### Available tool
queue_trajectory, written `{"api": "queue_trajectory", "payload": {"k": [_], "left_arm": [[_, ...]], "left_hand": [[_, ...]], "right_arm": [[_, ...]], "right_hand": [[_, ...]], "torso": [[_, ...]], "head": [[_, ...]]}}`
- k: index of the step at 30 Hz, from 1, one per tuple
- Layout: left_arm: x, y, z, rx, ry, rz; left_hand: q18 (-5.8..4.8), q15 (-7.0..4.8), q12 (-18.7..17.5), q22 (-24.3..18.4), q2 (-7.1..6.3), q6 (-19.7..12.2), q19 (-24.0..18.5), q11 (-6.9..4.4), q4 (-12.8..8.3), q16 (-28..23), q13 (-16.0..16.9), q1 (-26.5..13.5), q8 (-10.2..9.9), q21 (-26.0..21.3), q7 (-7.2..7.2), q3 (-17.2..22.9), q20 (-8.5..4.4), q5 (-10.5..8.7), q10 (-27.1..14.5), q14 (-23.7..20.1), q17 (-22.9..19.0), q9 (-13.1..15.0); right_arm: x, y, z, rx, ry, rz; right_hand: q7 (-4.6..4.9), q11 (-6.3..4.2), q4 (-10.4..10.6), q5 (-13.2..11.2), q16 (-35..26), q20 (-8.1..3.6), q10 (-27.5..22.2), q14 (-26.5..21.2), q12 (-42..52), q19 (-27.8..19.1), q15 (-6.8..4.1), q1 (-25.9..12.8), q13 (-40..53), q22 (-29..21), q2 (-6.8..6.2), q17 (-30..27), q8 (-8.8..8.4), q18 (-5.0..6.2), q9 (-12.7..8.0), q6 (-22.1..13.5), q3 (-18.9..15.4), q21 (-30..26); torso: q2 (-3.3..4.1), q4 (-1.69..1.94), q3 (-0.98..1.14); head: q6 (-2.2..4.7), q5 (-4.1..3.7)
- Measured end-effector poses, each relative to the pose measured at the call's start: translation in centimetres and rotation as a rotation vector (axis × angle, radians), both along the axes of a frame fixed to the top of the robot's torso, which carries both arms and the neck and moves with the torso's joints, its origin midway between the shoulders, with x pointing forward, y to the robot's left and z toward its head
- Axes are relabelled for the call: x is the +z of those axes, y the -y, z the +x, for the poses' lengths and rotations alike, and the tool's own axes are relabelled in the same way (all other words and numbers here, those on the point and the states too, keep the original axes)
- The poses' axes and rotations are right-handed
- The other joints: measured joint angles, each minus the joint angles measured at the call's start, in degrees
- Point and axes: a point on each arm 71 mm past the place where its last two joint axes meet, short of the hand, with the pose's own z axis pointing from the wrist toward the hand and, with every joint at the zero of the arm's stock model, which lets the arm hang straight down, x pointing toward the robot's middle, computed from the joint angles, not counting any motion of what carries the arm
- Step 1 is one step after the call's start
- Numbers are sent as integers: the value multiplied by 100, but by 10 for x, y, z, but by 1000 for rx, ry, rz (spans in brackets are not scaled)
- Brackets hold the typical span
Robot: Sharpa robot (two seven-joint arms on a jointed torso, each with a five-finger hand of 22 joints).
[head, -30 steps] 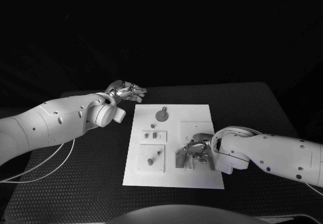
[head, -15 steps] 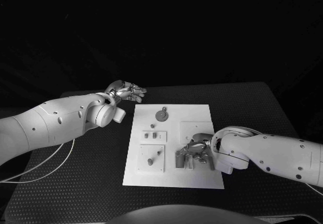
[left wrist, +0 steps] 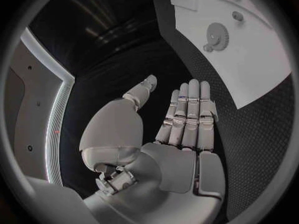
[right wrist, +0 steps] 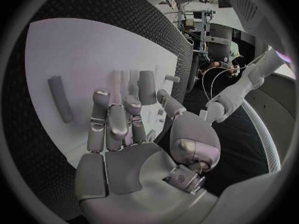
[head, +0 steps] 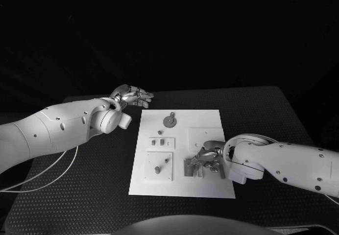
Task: Assemble the parts on the task board
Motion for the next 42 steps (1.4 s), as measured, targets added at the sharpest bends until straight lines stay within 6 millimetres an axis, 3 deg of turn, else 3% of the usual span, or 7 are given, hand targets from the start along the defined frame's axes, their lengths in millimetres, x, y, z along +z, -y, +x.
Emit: {"api": "queue_trajectory", "payload": {"k": [9, 16, 21, 23, 27, 33, 42], "left_arm": [[0, -3, 0, 4, -1, 1], [0, -2, 0, 3, -2, 2], [0, -3, 0, 3, -2, 2], [0, -3, 0, 4, -2, 2], [-1, -5, 0, 6, -2, 3], [-1, -5, 0, 6, -3, 3], [-1, -6, 0, 6, -4, 5]], "left_hand": [[0, 0, 0, -1, 0, 0, 0, 0, 0, -22, 0, 0, 0, 0, 0, 0, 0, 0, 0, 0, 6, -5], [0, 0, 0, -5, 0, 0, 0, 0, -1, -22, 1, 0, 0, 0, 0, -17, 0, 0, 0, 0, 7, -5], [0, 0, 0, -5, 0, 0, 0, 0, -1, -22, 1, 0, 0, 0, 0, -31, 0, 0, 0, 0, 11, -5], [0, 0, 0, -5, 0, 0, 0, 0, -1, -22, 1, 0, 0, 0, 0, -31, 0, 0, 0, 0, 10, -5], [0, 0, 0, -4, 0, 0, 0, 0, -1, -22, 1, 0, 0, 0, 0, -31, 0, 0, 0, 0, 10, -4], [0, 0, 0, -4, 0, 0, 0, 0, -1, -22, 1, 0, 0, 0, 0, -31, 0, 0, 0, 0, 15, -4], [0, 0, 0, -4, 0, 0, 0, 0, -1, -22, 1, 0, 0, 0, 0, -31, 0, 0, 0, 0, 21, -4]], "right_arm": [[11, 9, 1, 13, 67, 10], [19, 15, 2, 36, 128, 21], [27, 23, 7, 101, 249, 64], [31, 22, 9, 162, 322, 90], [41, 13, 10, 338, 501, 136], [51, -4, 5, 552, 696, 156], [49, -28, -6, 766, 841, 126]], "right_hand": [[77, 51, 254, 0, -69, 9, -51, -92, 0, -9, 46, 150, 0, -1, -449, -153, -19, -1, -1, -119, 218, -6], [68, 87, 324, 0, -108, 11, -129, -146, 0, -11, 79, 310, 5, -1, -607, -239, -79, -1, 7, -227, 259, -6], [129, 197, -124, 0, -171, 22, -262, -316, 0, -99, 194, 1128, 54, -1, -490, -368, -193, 1, 1, -477, 345, -6], [181, 235, -374, 0, -217, 52, -412, -448, 0, -239, 239, 1848, 84, -1, -386, -376, -194, 0, 29, -590, 354, -52], [342, 325, -443, 0, -290, 213, -822, -867, -1, -675, 341, 3186, 135, -1, -385, -339, -260, 0, 84, -937, 165, -174], [159, 199, -430, 0, -310, 469, -1415, -1561, -45, -1208, 268, 3873, 36, -2, -520, -244, -360, -42, 114, -1382, -53, -318], [-29, 271, -421, 0, -149, 617, -1788, -1951, 186, -1364, 320, 4058, -13, -2, -609, -167, -359, -45, 162, -1628, 34, -318]], "torso": [[0, -1, 3], [0, -2, 3], [0, -1, 2], [0, 1, 2], [0, 1, 1], [0, -5, 4], [1, -1, 9]], "head": [[27, 17], [49, 30], [60, 32], [61, 39], [59, 60], [47, 76], [4, 94]]}}
